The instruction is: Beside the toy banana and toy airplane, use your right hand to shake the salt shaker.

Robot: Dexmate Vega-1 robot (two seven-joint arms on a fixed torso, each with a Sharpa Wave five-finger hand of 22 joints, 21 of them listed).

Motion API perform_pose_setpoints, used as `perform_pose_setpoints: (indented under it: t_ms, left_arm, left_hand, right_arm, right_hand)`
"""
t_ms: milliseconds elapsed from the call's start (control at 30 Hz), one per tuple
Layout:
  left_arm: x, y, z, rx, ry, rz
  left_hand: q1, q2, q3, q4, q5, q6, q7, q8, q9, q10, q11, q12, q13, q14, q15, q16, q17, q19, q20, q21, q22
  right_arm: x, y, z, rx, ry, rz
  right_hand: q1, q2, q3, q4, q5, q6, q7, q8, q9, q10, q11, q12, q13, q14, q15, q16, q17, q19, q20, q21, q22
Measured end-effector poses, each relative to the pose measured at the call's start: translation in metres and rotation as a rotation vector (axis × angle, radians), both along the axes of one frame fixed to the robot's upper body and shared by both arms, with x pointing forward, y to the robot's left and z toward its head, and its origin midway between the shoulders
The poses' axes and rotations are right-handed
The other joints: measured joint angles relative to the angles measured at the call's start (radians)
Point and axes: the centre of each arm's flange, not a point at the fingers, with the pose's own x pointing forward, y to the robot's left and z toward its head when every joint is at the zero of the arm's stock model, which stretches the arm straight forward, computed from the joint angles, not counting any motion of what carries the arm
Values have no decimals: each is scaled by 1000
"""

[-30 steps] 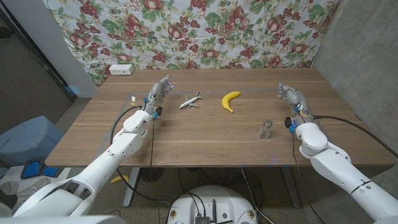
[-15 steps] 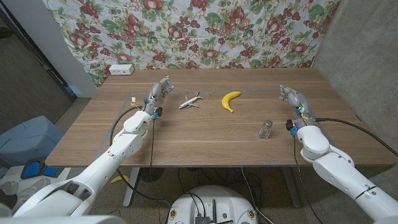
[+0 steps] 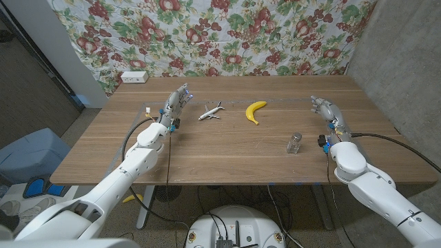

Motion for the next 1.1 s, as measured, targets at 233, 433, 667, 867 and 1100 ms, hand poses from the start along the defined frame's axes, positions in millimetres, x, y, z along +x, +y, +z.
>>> perform_pose_setpoints:
  t_ms: [233,433,667,867,1100]
  left_arm:
    - [-1,-2,0,2,0,0]
    - [-1,-3,-1,2,2,-1]
    - [-2,-4,-2,3,3,-3]
    - [-2,-4,-2,4,4,-3]
    - [-2,-4,-3,7,5,-2]
  left_hand:
    - [0,0,0,0,0,0,0,0,0,0,0,0,0,0,0,0,0,0,0,0,0]
    - [0,0,0,0,0,0,0,0,0,0,0,0,0,0,0,0,0,0,0,0,0]
    - [0,0,0,0,0,0,0,0,0,0,0,0,0,0,0,0,0,0,0,0,0]
    - [0,0,0,0,0,0,0,0,0,0,0,0,0,0,0,0,0,0,0,0,0]
    - [0,0,0,0,0,0,0,0,0,0,0,0,0,0,0,0,0,0,0,0,0]
  right_arm:
    - [-4,-1,-3,0,7,-9]
    - [-8,-2,-6,1,13,-18]
    - [-13,-2,-9,1,22,-29]
    - [-18,-2,-13,0,29,-38]
    - [-22,0,-16,-3,33,-47]
  right_hand:
    - [0,0,0,0,0,0,0,0,0,4,4,0,0,0,0,0,0,4,4,0,0]
    - [13,-13,0,0,0,0,0,0,0,4,4,0,0,0,0,0,-5,4,4,0,0]
    - [13,-13,0,0,4,0,0,0,0,3,4,0,0,4,4,0,-5,4,4,-7,0]
    - [13,-13,0,0,4,0,0,0,0,7,7,0,0,4,4,0,-5,10,-3,-7,0]
    - [13,-13,0,0,4,0,0,0,0,7,7,0,0,7,0,0,-8,14,-7,-11,0]
